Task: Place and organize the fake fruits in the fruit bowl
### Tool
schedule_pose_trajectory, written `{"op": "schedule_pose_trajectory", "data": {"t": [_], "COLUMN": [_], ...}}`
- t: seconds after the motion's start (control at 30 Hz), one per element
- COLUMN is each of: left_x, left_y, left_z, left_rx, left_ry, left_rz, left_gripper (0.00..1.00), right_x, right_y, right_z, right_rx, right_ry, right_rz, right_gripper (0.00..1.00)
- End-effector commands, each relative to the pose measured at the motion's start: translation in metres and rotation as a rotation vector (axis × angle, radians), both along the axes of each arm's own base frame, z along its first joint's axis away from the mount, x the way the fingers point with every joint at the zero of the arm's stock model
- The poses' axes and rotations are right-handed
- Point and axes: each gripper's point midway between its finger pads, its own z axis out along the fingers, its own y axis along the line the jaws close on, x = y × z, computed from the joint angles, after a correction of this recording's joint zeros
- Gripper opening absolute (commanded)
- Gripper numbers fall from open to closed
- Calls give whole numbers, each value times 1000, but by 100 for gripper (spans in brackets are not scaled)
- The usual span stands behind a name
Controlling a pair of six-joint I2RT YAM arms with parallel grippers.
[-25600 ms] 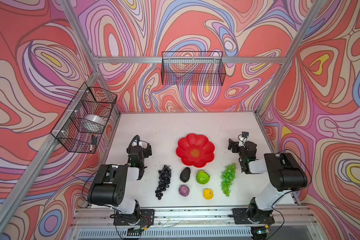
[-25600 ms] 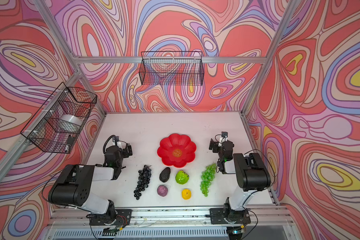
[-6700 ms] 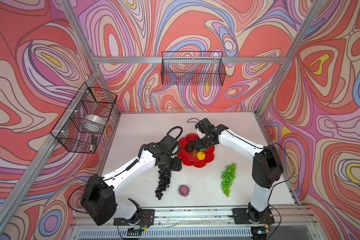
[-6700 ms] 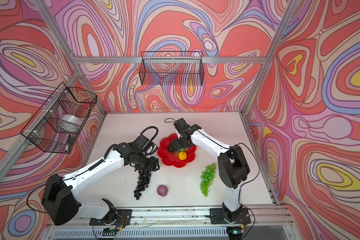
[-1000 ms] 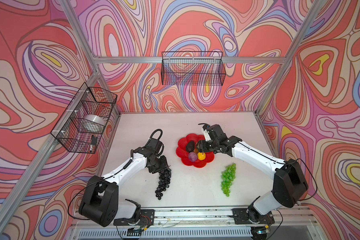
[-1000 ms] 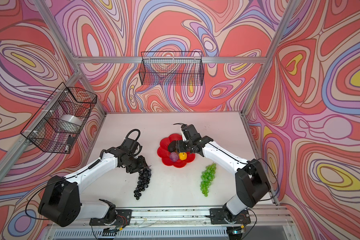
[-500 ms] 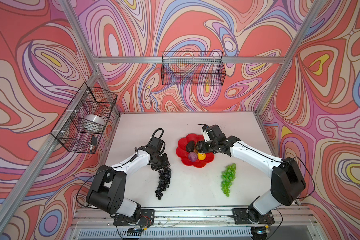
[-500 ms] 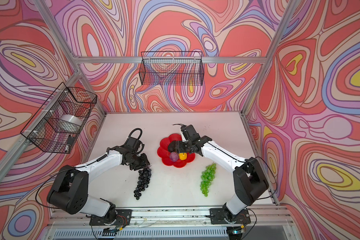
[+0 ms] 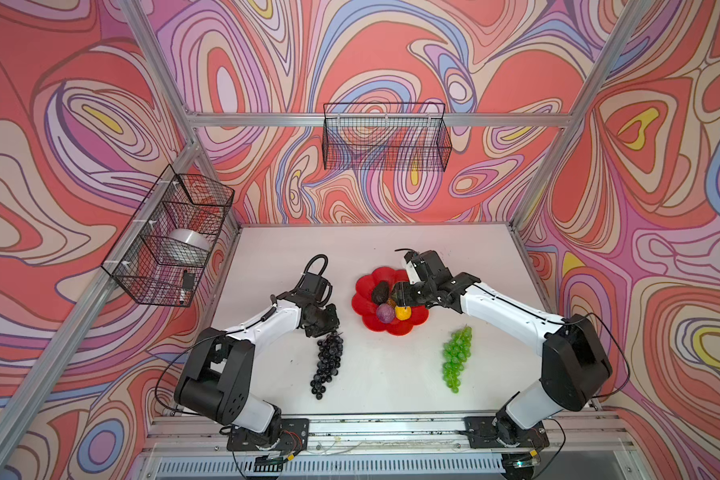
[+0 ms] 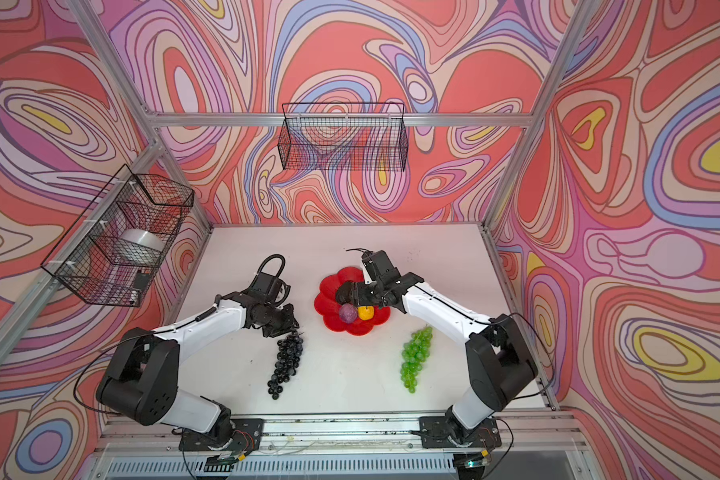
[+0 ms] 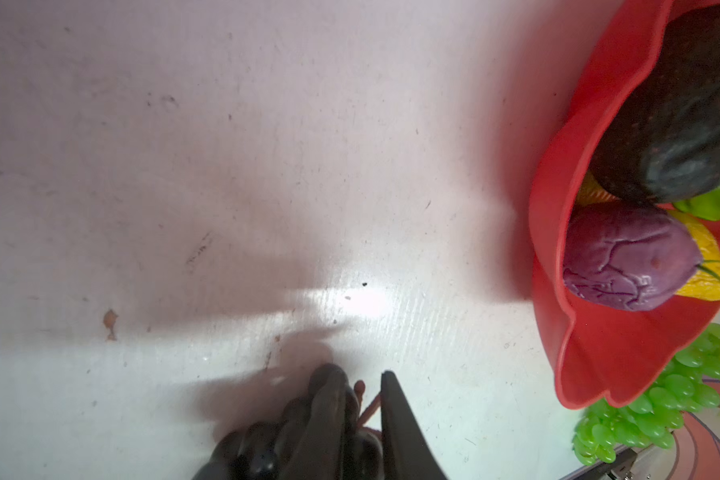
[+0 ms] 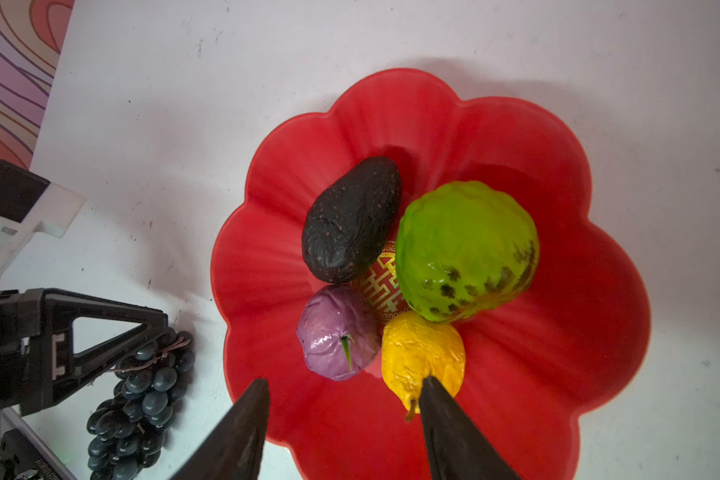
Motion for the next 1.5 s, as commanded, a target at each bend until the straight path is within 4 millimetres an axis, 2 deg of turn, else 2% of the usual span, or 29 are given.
{"op": "schedule_pose_trajectory", "data": {"t": [0.0, 0.07, 0.17, 0.3, 0.37, 0.43, 0.67, 0.8, 0.9, 1.0, 1.17, 1.47], "left_x": [2, 3, 1, 0, 1, 2, -2, -12, -23, -33, -32, -29], "left_y": [1, 1, 1, 7, 9, 9, 13, 23, 28, 25, 14, 19], "left_z": [-2, -5, -4, 4, 11, 20, 43, 49, 46, 39, 34, 19], "left_rx": [18, 23, 18, 54, 63, 64, 85, 136, 161, 134, 68, 111], "left_ry": [13, 23, 28, 19, 6, -11, -31, -18, 6, 34, 24, 62], "left_rz": [-18, -23, -22, -29, -32, -38, -70, -96, -131, -160, -161, -149], "left_gripper": [20, 18, 6, 6, 6, 1, 0, 33, 42, 46, 44, 33], "right_x": [-1, -1, -2, -1, -1, 0, -2, -4, -5, -6, -6, -8], "right_y": [1, 1, 0, -1, 1, 2, 1, 0, -1, -2, 1, -2], "right_z": [-6, -7, -8, -8, -8, -8, -8, -8, -9, -11, -13, -14], "right_rx": [5, 5, 3, 3, 8, 13, 19, 20, 24, 24, 33, 22], "right_ry": [8, 9, 11, 4, 4, 3, -2, -5, -6, 0, 6, 9], "right_rz": [-3, -2, -3, -6, -3, 0, -4, -6, -9, -9, -7, -13], "right_gripper": [61, 61, 61, 61, 61, 61, 61, 61, 61, 61, 62, 61]}}
